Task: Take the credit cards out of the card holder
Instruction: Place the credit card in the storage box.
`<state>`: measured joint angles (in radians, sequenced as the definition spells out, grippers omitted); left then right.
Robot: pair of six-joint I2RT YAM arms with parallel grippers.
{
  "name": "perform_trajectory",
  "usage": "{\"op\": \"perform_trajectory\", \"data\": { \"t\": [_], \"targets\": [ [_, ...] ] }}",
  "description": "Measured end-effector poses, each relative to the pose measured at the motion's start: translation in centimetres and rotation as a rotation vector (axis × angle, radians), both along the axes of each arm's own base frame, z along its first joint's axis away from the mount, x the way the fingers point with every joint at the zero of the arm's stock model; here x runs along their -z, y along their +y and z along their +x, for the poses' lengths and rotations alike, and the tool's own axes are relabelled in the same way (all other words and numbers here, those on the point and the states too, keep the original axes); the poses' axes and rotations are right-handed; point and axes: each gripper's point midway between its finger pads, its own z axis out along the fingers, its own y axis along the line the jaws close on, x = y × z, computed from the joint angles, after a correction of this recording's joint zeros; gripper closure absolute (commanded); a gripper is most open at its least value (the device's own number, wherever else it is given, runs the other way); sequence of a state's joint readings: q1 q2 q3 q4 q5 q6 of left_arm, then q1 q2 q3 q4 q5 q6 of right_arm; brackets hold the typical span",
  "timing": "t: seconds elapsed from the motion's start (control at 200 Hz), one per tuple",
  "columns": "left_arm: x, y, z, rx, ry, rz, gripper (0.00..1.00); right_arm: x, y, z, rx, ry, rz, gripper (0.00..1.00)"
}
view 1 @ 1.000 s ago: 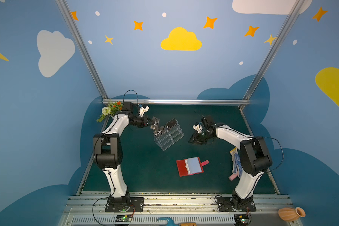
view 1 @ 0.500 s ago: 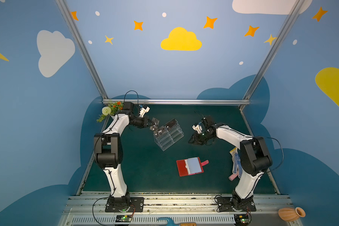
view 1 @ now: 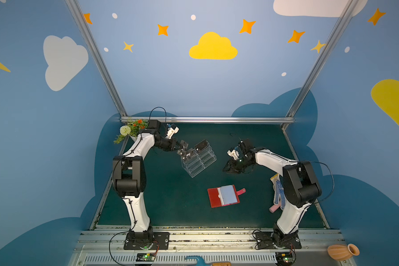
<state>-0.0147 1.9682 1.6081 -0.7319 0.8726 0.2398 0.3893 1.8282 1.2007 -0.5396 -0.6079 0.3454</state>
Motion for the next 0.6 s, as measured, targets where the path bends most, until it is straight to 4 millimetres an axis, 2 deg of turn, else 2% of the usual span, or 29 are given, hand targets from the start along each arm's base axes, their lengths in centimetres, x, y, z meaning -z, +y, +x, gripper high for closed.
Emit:
{"op": "perform_trajectory", "data": {
  "t": [0.24, 0.601],
  "targets": [
    [1.0, -0.6, 0.0, 0.025, 0.012, 0.032, 0.96, 0.0, -0.4, -0.3, 0.0, -0.005, 0.007, 0.68],
    [1.6, -0.9, -0.2, 0.043, 0.002, 0.078, 0.96, 0.2, -0.6, -0.5, 0.003, -0.005, 0.027, 0.67]
  ]
}}
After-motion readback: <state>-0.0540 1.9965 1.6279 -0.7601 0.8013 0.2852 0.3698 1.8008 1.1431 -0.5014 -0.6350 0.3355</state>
